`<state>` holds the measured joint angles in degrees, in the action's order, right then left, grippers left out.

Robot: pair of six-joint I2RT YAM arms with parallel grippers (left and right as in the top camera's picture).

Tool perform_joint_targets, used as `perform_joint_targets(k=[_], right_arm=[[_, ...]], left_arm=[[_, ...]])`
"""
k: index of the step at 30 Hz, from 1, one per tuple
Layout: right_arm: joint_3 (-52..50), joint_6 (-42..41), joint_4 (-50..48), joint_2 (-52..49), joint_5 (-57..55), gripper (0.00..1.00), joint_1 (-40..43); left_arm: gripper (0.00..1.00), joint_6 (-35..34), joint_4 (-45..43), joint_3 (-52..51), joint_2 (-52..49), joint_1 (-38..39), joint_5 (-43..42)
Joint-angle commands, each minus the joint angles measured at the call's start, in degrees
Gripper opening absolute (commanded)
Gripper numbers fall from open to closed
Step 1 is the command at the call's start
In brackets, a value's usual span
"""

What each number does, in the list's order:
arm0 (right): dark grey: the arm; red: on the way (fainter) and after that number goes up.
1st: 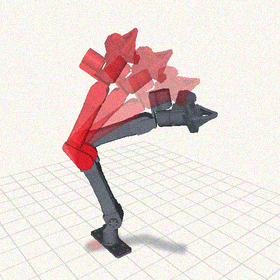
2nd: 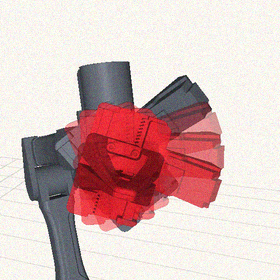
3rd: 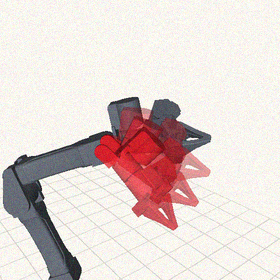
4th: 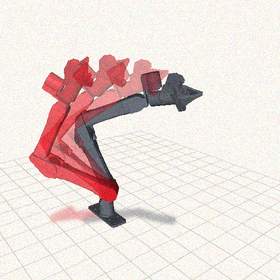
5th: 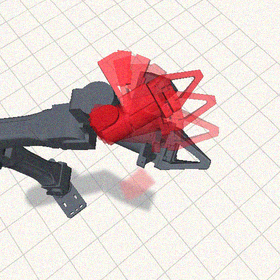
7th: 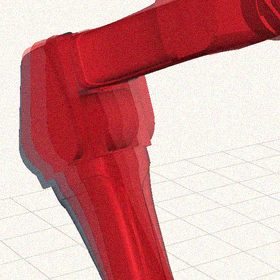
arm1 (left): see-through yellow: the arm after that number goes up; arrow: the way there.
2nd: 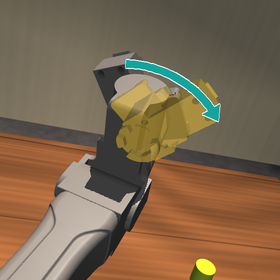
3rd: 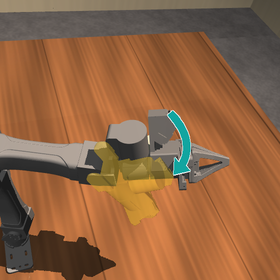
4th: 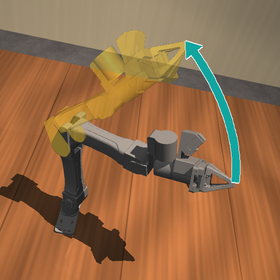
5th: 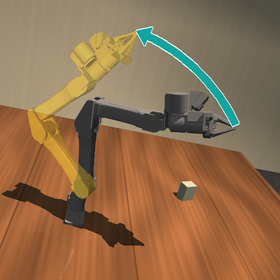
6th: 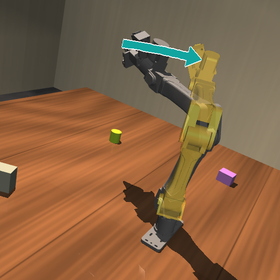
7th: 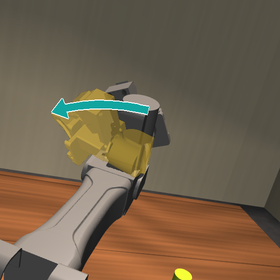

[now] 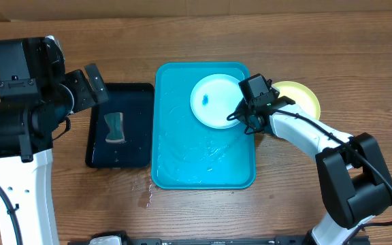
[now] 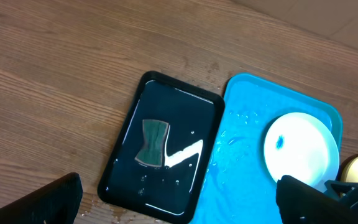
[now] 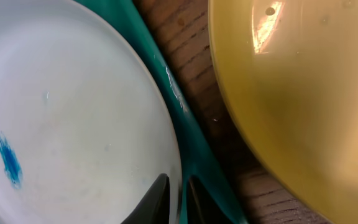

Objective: Clean dirty plates on tray and stack at the side
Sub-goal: 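Drag the white plate left toward the tray center with the right gripper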

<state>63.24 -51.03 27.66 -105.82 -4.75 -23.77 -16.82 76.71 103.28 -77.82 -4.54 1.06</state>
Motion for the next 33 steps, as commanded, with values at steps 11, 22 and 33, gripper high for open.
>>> perform_joint_targets(k=[11,22,33], right_arm=[[-0.3,0.6,2.4,-0.5,2.0,0.04,-0.3],[-0.2,8.3,3.4,-0.4,11.0,0.04,-0.3],[-0.2,8.3,9.4,-0.4,16.6,0.04,-0.3]], left_arm=[[1.00,-0.5,-0.2,0.7,-0.5,0.0,-0.5],[1.00,-0.5,-0.2,0.7,-0.5,0.0,-0.5],[1.00,-0.5,-0.2,0.7,-0.5,0.0,-0.5]])
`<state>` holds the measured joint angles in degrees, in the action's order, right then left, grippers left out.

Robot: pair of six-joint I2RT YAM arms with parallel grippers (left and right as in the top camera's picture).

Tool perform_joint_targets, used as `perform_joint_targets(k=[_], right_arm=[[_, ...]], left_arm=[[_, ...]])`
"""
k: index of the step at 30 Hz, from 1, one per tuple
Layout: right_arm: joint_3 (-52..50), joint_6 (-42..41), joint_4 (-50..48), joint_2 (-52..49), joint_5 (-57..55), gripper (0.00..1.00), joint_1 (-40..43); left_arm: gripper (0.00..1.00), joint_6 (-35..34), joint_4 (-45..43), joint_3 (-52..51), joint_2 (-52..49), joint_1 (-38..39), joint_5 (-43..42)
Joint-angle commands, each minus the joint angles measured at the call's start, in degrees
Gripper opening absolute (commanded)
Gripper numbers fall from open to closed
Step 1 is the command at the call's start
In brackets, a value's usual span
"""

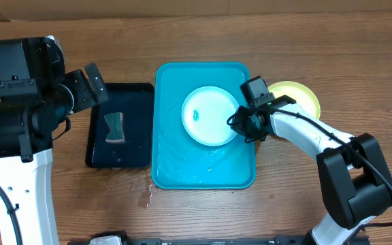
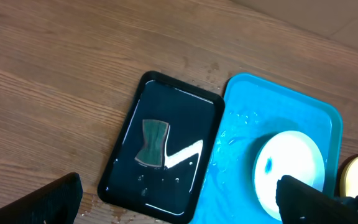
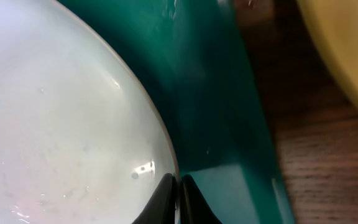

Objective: Clean dirty plates on tray and stack at the side
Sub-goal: 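Drag the white plate left toward the tray center with the right gripper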

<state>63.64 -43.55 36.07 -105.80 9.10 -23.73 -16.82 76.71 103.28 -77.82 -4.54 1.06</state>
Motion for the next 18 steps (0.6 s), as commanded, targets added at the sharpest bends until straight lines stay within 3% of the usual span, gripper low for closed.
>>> perform_joint_targets(k=[1,13,18], right_arm=[[-0.5,1.0,0.9,-0.4,3.7,0.04,-0.3],[1.4,1.2,6.1,3.1,4.7,0.06,-1.5],[1.7,6.9,6.4,6.2,5.0,0.24,-2.6]], left_arm=[[1.00,-0.5,-0.2,0.7,-0.5,0.0,-0.5],[1.00,-0.5,-0.2,0.7,-0.5,0.0,-0.5],[1.00,-0.5,-0.2,0.7,-0.5,0.0,-0.5]])
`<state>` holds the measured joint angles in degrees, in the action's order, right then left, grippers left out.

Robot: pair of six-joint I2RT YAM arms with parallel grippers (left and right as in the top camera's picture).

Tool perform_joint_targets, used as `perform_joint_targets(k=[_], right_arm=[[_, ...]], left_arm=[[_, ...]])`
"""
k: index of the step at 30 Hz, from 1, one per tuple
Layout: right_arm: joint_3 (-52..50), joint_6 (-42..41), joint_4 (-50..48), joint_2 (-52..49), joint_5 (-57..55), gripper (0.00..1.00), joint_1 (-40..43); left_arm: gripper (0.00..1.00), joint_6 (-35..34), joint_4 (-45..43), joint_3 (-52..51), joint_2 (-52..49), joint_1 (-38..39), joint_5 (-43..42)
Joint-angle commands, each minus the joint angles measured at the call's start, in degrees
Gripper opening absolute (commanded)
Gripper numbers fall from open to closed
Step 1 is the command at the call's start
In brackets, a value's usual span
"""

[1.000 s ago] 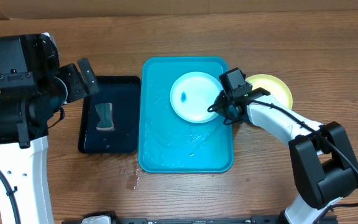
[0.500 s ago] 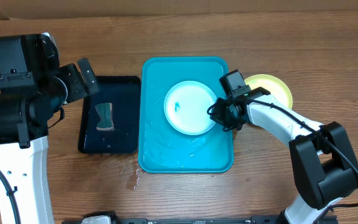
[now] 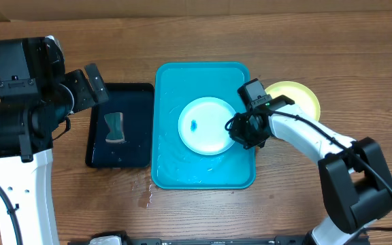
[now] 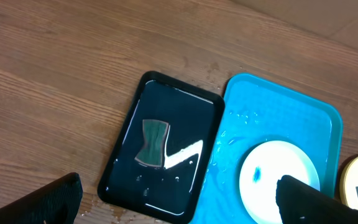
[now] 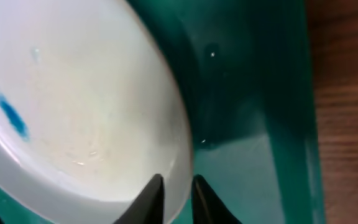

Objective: Clean dirty plates on tray and stack at the side
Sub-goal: 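Drag the white plate left toward the tray center with the right gripper, then grip the white plate's right rim with the right gripper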

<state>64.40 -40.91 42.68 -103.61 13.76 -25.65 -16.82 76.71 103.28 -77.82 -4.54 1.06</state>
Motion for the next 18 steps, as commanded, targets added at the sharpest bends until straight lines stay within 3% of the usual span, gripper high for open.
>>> perform_joint_targets(k=[1,5,6,12,18], right_arm=[[1.2,6.1,-0.1,4.5,0.3,0.26,-0.8],[1.9,11.8,-0.3,5.4,-2.2,0.50,-0.8],[1.8,12.5,-0.6,5.4,-3.7,0.52,-0.8],[1.4,12.9,-1.6,5.4,-14.4,0.52,-0.8],[-1.1,12.9,-5.2,5.3,-15.0,0.51,-0.8]], left_arm=[[1.00,-0.5,-0.2,0.7,-0.5,0.0,-0.5],[1.00,-0.5,-0.2,0.7,-0.5,0.0,-0.5],[1.00,-0.5,-0.2,0.7,-0.5,0.0,-0.5],[1.00,-0.5,-0.2,0.7,-0.5,0.0,-0.5],[1.00,-0.5,-0.2,0.7,-0.5,0.0,-0.5]])
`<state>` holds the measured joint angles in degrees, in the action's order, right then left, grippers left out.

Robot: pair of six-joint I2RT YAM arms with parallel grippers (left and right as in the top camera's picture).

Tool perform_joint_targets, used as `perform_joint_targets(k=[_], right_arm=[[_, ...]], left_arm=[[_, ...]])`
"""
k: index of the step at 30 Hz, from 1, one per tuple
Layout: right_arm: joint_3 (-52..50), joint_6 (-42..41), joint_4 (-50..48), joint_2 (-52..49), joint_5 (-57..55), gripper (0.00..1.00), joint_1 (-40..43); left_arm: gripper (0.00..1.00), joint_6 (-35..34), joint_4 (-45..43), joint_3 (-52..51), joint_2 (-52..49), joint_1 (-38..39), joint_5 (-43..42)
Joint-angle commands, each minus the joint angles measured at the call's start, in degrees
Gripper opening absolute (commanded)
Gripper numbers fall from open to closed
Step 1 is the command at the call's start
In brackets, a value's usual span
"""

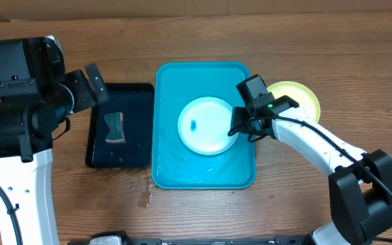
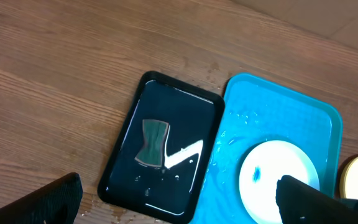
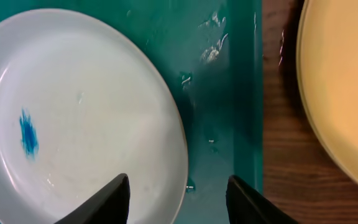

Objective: Clean dirty plates on tray and stack at the side
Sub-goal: 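Grip the white plate's right rim with the right gripper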

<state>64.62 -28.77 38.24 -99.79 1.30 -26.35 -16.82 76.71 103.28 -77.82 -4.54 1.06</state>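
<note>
A white plate [image 1: 207,126] with a blue smear [image 3: 28,132] lies flat in the middle of the wet blue tray [image 1: 175,163]. My right gripper [image 1: 243,127] hangs open above the plate's right rim, its fingers [image 3: 114,200] straddling the rim and nothing held. A yellow plate [image 1: 297,95] sits on the table right of the tray. A green sponge [image 1: 115,126] lies in the black tray [image 1: 138,151] of water. My left gripper [image 2: 179,198] is high over the table's left side, jaws wide open and empty.
Water drops [image 1: 145,196] lie on the wooden table by the blue tray's front left corner. The black tray sits tight against the blue tray's left side.
My right gripper has opened and let go of the white plate's rim, and it has lifted a little. The plate stays in the tray's middle. The left arm has not moved.
The white plate was at the tray's back right corner with my right gripper closed on its rim. It then stood nearer the middle, still gripped, then at the tray's centre. Now it lies there released. The left arm stayed still.
</note>
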Motion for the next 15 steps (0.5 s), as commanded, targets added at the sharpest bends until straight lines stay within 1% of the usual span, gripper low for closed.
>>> perform_joint_targets(k=[1,5,8,12,15], right_arm=[[-1.5,0.7,-1.2,1.5,-2.5,0.51,-0.1],[-2.5,0.7,-3.9,1.3,-2.6,0.50,-0.1],[-4.0,0.7,-6.6,1.3,-2.5,0.46,-0.1],[-6.2,0.5,-9.1,1.2,-2.5,0.44,-0.1],[-7.6,0.5,-10.6,1.2,-2.2,0.40,-0.1]], left_arm=[[1.00,-0.5,-0.2,0.7,-0.5,0.0,-0.5],[1.00,-0.5,-0.2,0.7,-0.5,0.0,-0.5],[1.00,-0.5,-0.2,0.7,-0.5,0.0,-0.5],[1.00,-0.5,-0.2,0.7,-0.5,0.0,-0.5],[1.00,-0.5,-0.2,0.7,-0.5,0.0,-0.5]])
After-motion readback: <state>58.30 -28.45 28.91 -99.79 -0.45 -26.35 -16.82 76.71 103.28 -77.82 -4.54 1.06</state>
